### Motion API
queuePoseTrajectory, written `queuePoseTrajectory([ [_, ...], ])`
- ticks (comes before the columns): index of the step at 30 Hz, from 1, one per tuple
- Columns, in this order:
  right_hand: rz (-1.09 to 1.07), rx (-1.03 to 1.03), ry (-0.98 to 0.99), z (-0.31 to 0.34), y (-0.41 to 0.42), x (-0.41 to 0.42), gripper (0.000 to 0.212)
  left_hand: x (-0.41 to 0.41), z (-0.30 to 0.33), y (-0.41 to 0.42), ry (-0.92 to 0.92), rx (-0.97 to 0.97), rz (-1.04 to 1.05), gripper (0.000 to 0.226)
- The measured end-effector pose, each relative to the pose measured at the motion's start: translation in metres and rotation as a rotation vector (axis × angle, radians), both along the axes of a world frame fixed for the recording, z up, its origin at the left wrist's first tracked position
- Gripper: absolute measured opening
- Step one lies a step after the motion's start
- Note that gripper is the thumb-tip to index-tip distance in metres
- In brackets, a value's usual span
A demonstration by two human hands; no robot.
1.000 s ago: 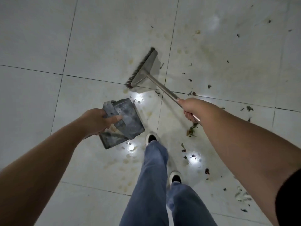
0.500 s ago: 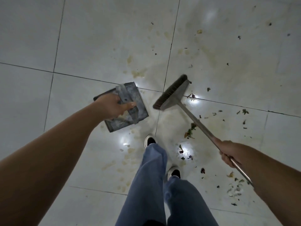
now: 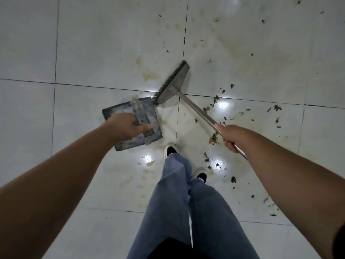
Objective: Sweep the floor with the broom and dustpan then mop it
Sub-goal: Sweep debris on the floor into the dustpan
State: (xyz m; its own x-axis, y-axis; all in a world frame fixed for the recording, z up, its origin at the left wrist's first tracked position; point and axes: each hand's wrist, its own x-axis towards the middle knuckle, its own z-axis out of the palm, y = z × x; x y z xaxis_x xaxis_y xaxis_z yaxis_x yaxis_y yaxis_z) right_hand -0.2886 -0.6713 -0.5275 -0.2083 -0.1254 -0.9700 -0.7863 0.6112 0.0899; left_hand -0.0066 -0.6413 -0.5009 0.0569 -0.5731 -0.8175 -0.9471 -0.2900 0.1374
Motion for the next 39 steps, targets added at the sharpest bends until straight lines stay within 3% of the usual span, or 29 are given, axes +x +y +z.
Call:
queuePoseTrajectory([
  [6,0.108,0.075,0.038,-0.043,0.017,-0.061,0.064,-0.025,0.000,0.023,-0.018,-0.044,-0.011,0.058],
  [10,0.243,0.184,0.149,-0.044,0.078,-0.138,0.043,-0.052,0.005,0.032,-0.007,-0.048,-0.023,0.047],
  [12,0.208,0.246,0.193,-0.035,0.112,-0.175,0.052,-0.067,0.012,0.037,0.011,-0.051,-0.037,0.043],
  [15,0.156,0.287,0.263,-0.011,0.146,-0.218,0.086,-0.086,0.020,0.046,0.005,-0.051,-0.056,0.044],
  [17,0.104,0.226,0.260,0.005,0.157,-0.233,0.089,-0.099,0.025,0.051,-0.010,-0.053,-0.054,0.045],
  [23,-0.065,0.032,0.182,0.028,0.168,-0.228,0.065,-0.131,0.030,0.071,0.005,-0.065,-0.075,0.053],
  [26,-0.125,-0.059,0.092,0.016,0.157,-0.198,0.056,-0.139,0.024,0.075,-0.009,-0.029,-0.119,0.056],
  [29,-0.136,-0.046,0.035,0.000,0.147,-0.162,0.061,-0.143,0.013,0.078,-0.011,-0.015,-0.149,0.052],
  [32,-0.258,-0.130,-0.105,-0.016,0.146,-0.137,0.044,-0.143,0.003,0.088,-0.032,-0.025,-0.223,0.050],
  [36,-0.236,-0.122,-0.053,-0.016,0.166,-0.155,0.058,-0.139,0.000,0.100,-0.069,-0.015,-0.351,0.053],
  [39,-0.260,-0.071,0.100,-0.008,0.198,-0.190,0.064,-0.124,0.003,0.106,-0.045,0.002,-0.302,0.054],
])
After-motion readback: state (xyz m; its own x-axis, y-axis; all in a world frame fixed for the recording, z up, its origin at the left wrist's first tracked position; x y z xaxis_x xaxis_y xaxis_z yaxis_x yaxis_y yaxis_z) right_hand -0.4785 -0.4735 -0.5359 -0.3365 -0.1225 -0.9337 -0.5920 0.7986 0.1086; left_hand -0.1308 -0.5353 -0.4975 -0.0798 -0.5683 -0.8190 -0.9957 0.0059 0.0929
